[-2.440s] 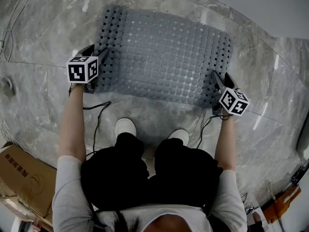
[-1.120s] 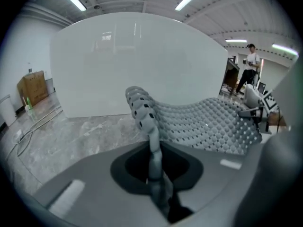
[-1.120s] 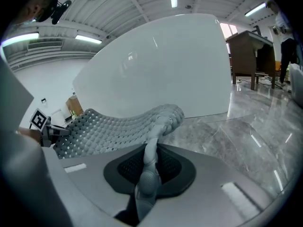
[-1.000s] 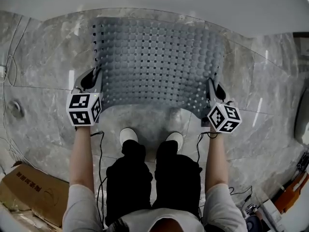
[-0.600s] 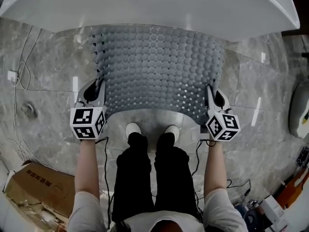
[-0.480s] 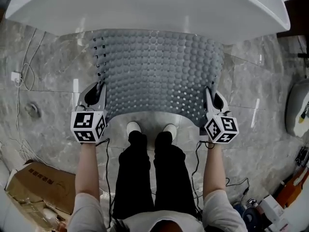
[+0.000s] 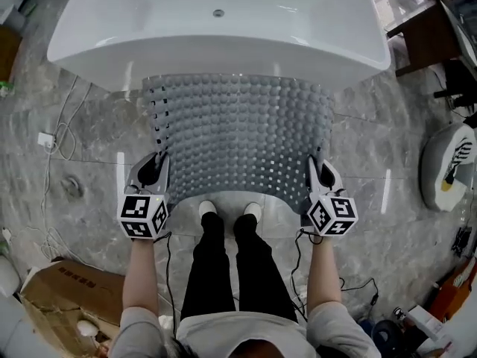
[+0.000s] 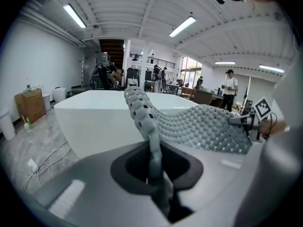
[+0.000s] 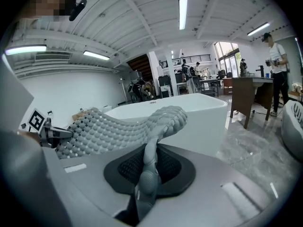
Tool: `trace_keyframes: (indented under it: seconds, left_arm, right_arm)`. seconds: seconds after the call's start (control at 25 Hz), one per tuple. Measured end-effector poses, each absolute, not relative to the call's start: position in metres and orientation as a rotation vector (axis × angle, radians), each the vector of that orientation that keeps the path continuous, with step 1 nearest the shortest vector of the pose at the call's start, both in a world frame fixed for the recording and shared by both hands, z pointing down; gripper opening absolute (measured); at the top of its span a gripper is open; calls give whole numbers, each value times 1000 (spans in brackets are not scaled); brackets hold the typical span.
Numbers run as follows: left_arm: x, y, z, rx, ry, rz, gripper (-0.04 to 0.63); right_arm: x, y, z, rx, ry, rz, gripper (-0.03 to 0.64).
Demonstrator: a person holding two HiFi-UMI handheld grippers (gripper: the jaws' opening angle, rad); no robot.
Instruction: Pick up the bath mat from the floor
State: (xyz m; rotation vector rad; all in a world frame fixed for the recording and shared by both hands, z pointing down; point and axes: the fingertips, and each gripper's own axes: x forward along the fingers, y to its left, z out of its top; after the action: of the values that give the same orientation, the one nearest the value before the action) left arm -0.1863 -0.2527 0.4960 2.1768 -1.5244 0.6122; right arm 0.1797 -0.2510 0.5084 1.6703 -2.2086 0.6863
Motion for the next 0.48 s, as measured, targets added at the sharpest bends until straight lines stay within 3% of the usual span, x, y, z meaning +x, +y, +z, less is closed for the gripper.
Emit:
trace_keyframes:
  seconds: [0.48]
  left_arm:
    - [-178, -221, 310, 2267, -1561, 535, 46]
  right_arm:
    - [182, -212, 323, 1736, -2258, 621, 34]
